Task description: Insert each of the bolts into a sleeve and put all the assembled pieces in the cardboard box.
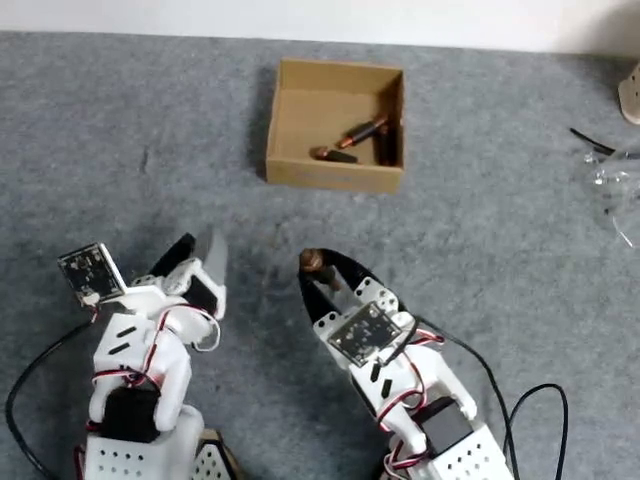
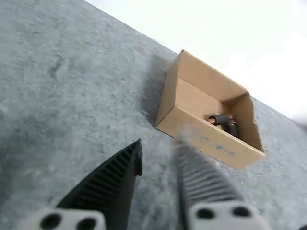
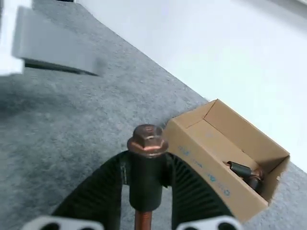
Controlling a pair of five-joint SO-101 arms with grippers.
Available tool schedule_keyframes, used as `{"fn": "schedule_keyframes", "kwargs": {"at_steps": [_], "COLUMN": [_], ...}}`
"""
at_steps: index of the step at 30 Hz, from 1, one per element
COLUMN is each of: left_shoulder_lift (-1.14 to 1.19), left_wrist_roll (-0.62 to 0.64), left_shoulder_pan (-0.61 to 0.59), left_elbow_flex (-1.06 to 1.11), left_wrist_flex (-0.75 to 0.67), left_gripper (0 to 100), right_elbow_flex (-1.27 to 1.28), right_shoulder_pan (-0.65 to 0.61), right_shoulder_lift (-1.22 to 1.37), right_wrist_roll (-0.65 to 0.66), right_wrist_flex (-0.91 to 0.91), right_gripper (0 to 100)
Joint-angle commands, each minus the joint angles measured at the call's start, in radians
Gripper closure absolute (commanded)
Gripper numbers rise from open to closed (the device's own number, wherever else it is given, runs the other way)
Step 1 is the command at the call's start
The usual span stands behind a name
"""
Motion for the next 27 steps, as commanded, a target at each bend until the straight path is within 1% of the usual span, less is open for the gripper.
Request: {"fn": "schedule_keyframes", "kwargs": {"at_steps": [1, 2, 6, 7, 10, 11, 12, 15, 18, 21, 27], "left_shoulder_lift": [-0.007, -0.005, -0.004, -0.002, -0.005, -0.007, -0.007, -0.007, -0.007, -0.007, -0.007], "left_wrist_roll": [-0.117, -0.146, -0.176, -0.241, -0.531, -0.606, -0.647, -0.626, -0.626, -0.626, -0.626], "left_shoulder_pan": [-0.019, -0.013, 0.001, -0.001, -0.001, -0.001, 0.004, -0.001, -0.002, -0.002, -0.002], "left_elbow_flex": [-0.05, -0.044, -0.013, -0.012, 0.031, 0.047, 0.062, 0.088, 0.13, 0.153, 0.156], "left_wrist_flex": [-0.018, -0.02, -0.025, -0.015, 0.002, -0.002, -0.002, -0.043, -0.104, -0.137, -0.141], "left_gripper": [99, 99, 100, 100, 100, 100, 100, 100, 100, 100, 100], "right_elbow_flex": [0.108, 0.108, 0.108, 0.108, 0.107, 0.104, 0.101, 0.101, 0.107, 0.108, 0.101], "right_shoulder_pan": [0.03, 0.03, 0.035, 0.047, 0.116, 0.134, 0.15, 0.197, 0.245, 0.288, 0.291], "right_shoulder_lift": [-0.012, -0.012, -0.007, -0.007, -0.012, -0.012, -0.012, -0.012, -0.012, -0.012, -0.012], "right_wrist_roll": [0.003, 0.003, 0.002, -0.003, -0.072, -0.092, -0.106, -0.13, -0.178, -0.196, -0.201], "right_wrist_flex": [-0.047, -0.047, -0.042, -0.041, -0.048, -0.048, -0.048, -0.047, -0.041, -0.033, 0.137], "right_gripper": [99.4, 99.4, 99.4, 99.4, 99.4, 99.4, 99.4, 99.4, 99.4, 99.4, 99.4]}}
